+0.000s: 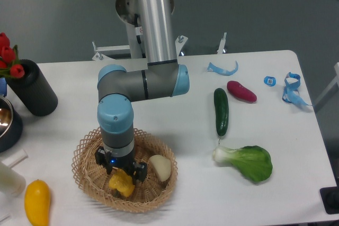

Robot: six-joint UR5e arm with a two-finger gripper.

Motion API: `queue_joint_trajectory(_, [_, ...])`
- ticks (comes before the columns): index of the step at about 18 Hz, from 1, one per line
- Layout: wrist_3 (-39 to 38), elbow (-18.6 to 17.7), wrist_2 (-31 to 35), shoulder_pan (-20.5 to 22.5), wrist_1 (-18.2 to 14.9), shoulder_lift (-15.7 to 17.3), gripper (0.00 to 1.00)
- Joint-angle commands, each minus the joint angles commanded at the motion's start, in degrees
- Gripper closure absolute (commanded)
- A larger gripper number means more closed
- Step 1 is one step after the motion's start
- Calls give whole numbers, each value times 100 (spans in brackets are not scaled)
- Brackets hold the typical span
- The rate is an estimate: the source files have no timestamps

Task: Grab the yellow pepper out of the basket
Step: 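Lower the gripper onto the yellow pepper and close on it, then lift the grasped yellow pepper up out of the basket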

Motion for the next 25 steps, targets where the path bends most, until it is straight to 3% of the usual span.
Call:
queue_joint_trajectory(2, [26, 0, 0, 9, -9, 26, 87])
queue_joint_trajectory(9, [53, 62, -61, 167, 0, 579, 87])
queue_joint_trajectory(14, [0, 456, -974, 614, 0, 993, 87])
queue_joint_trajectory(21, [-114, 958, -1703, 1098, 9, 1152, 86])
queue_joint_trajectory(25, [166, 967, -2249, 1432, 9, 1257, 86])
